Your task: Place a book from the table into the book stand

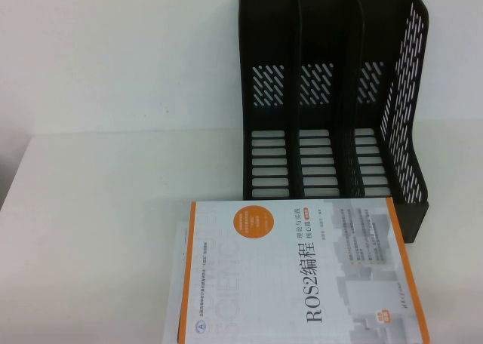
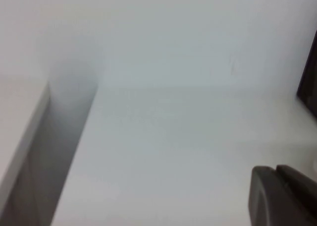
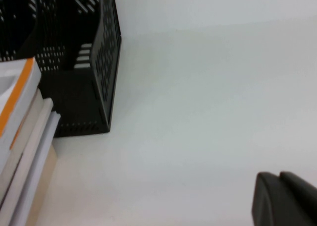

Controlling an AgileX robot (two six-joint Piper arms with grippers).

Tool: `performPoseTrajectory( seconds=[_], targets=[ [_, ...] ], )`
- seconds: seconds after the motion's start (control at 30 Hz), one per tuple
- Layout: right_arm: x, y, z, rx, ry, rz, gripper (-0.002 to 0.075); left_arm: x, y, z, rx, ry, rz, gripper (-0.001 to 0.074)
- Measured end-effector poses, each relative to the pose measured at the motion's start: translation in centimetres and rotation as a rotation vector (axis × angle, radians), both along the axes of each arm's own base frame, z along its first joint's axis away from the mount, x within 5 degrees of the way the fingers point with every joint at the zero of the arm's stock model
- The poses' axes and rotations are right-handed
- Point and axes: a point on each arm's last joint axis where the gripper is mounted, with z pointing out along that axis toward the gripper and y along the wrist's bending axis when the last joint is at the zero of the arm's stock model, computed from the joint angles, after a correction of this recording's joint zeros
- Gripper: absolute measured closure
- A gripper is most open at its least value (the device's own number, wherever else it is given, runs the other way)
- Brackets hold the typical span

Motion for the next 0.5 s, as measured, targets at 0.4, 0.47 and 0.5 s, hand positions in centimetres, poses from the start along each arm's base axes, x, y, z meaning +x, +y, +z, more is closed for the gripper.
performPoseTrajectory(
  seconds=[0.4, 0.47, 0.5],
  targets=[
    [0.5, 0.2, 3.3, 0.002, -0.387, 0.021, 0.0729, -0.8, 0.1, 5.1, -0.017, -0.571, 0.007, 0.0738],
    [0.4, 0.2, 3.8, 0.002, -0.445, 0.024, 0.0729, -1.0, 0.1, 5.5, -0.019, -0.625, 0.008, 0.0738],
    [0.4, 0.2, 4.0, 0.004, -0.466, 0.025, 0.0729, -1.1, 0.1, 5.7, -0.02, -0.645, 0.008, 0.0738]
  ],
)
